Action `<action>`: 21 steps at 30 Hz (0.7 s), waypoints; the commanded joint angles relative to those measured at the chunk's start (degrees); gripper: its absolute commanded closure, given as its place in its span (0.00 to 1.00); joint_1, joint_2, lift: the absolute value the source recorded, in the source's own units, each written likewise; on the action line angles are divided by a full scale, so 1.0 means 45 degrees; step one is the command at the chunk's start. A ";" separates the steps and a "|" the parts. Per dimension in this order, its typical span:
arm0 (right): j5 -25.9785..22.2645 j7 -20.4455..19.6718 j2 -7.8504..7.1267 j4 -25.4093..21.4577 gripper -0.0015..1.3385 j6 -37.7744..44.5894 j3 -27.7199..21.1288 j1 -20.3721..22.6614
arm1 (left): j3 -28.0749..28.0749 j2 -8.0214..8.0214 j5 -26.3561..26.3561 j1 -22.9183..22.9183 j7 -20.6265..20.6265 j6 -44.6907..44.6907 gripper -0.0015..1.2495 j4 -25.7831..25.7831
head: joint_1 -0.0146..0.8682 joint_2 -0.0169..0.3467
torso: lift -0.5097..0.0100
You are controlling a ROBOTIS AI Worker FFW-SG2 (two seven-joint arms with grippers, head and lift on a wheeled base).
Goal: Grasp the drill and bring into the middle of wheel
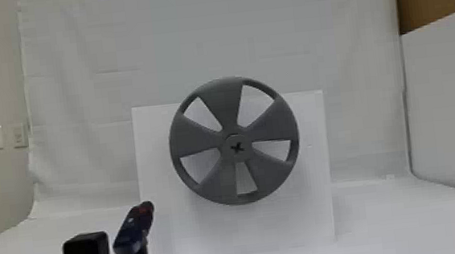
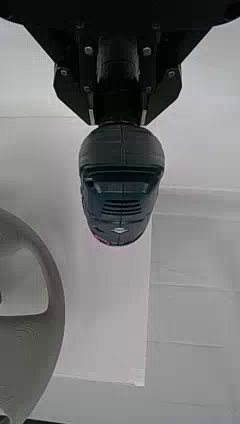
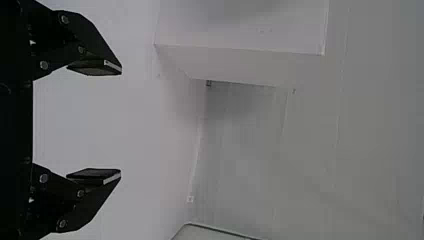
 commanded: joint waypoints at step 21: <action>0.0000 0.0000 0.0000 0.0019 0.39 0.0000 0.0019 0.0016 | -0.0060 0.0000 0.0190 0.0156 0.0684 -0.0918 0.00 0.0583 | 0.02 0.05 | 0.20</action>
